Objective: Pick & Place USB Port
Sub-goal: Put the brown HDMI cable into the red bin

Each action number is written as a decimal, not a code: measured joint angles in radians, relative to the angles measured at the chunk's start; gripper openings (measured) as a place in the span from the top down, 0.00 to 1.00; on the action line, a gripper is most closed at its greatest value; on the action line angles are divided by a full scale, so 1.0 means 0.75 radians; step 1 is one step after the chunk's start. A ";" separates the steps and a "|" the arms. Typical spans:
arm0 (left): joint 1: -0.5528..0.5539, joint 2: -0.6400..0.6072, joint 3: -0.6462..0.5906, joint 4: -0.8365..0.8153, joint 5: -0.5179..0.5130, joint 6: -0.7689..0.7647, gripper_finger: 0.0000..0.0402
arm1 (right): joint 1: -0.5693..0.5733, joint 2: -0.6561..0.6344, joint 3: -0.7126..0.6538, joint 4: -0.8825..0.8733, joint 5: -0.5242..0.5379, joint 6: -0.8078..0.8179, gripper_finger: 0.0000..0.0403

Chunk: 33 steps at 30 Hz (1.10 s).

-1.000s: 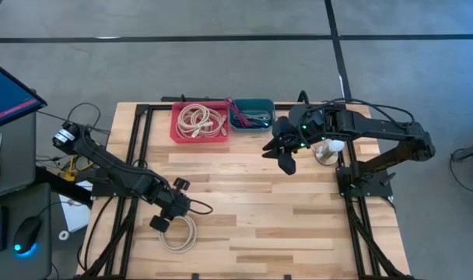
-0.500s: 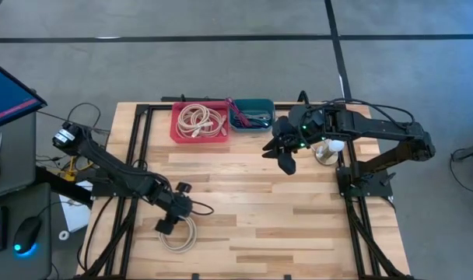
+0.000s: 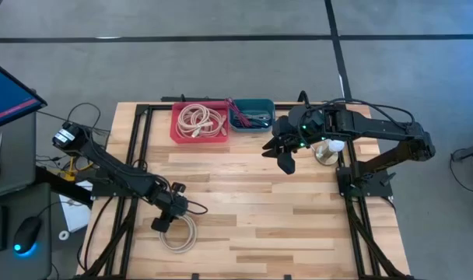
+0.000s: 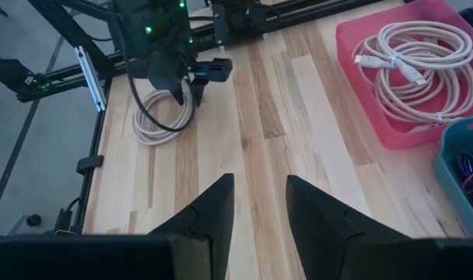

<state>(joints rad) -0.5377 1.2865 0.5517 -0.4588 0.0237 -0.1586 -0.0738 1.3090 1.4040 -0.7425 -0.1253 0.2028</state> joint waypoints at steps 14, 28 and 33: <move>0.001 -0.008 -0.160 0.153 0.014 -0.290 0.63 | 0.000 0.000 0.000 0.003 0.000 0.000 0.73; 0.002 -0.005 -0.199 0.368 0.000 -0.530 0.90 | 0.000 0.001 0.000 0.003 0.000 0.000 0.73; 0.001 -0.002 -0.201 0.494 0.019 -0.572 0.90 | 0.000 0.001 0.000 0.003 0.000 0.000 0.73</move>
<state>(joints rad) -0.5370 1.2850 0.4010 -0.0882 0.0376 -0.5876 -0.0742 1.3094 1.4040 -0.7403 -0.1253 0.2028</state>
